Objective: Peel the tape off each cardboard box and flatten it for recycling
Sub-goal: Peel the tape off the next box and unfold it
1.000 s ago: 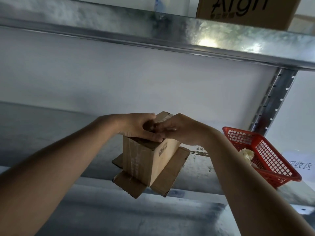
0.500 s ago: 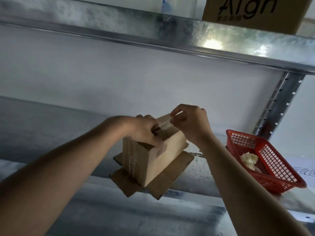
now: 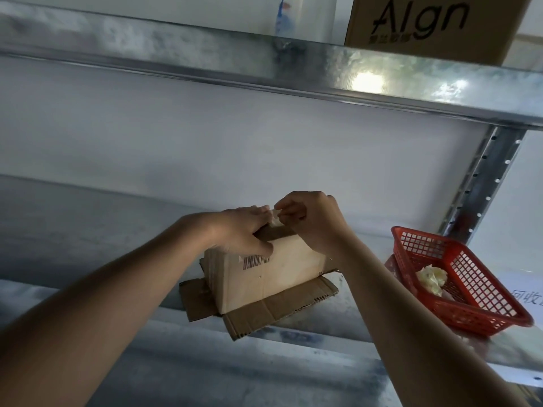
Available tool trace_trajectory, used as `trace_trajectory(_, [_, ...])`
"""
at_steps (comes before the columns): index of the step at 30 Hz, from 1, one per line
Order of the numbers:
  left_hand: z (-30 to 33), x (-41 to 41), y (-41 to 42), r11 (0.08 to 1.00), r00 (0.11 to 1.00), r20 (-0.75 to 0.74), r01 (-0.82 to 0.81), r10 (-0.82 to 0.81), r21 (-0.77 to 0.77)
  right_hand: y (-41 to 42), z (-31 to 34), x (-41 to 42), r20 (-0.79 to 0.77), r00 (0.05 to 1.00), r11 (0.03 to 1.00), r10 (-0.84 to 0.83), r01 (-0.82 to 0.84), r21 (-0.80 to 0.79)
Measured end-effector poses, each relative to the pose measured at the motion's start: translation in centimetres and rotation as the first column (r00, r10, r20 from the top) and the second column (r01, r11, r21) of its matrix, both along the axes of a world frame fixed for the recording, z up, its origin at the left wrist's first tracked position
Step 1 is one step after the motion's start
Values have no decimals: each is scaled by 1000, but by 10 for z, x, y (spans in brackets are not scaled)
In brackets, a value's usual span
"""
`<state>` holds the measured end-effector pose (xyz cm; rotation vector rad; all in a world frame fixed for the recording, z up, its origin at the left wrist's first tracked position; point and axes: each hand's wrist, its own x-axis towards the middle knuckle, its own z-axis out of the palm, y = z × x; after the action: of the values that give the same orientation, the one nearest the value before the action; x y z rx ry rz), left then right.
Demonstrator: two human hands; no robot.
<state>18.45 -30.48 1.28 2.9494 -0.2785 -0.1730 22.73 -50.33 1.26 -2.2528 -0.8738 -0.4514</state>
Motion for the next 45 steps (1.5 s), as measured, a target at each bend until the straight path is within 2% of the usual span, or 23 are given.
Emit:
trace_trajectory(6, [-4,1,2,997,997,53,57,-60,47,12,3,3,-68,997,997,-49,44,-69])
trace_trajectory(12, [-5,-3,1,994,992,90,85,-91,70,21,1,6,73,997,989,-32,42,-141])
trace_trajectory(17, [-4,-3,3,990,996,40,79,-84,115,-2,1,22,106,967,973,-231,230,27])
trace_trajectory(20, [-1,0,2,987,994,20,101,-104,122,-9,-3,22,77,964,964,-255,247,98])
trace_trajectory(24, [5,3,-4,991,994,11,110,-111,78,-9,-7,19,-29,976,953,-214,215,216])
trace_trajectory(29, [2,-1,-4,993,991,58,120,-120,-13,-7,-10,16,-75,995,996,-66,71,62])
trace_trajectory(32, [-2,-5,-2,991,987,98,130,-125,-42,-6,-8,19,-119,992,999,-35,36,6])
trace_trajectory(35, [-3,-6,-1,988,986,105,136,-128,-74,-6,-9,22,-97,993,997,-70,67,-34])
trace_trajectory(40, [-2,-9,2,981,988,93,136,-124,-139,-3,-11,27,14,979,979,-202,201,33])
trace_trajectory(43, [2,-9,11,979,990,43,139,-134,-147,-16,-10,30,23,956,952,-294,290,101])
trace_trajectory(45, [7,-8,14,986,993,33,116,-112,-122,-22,-11,30,61,964,964,-260,256,71])
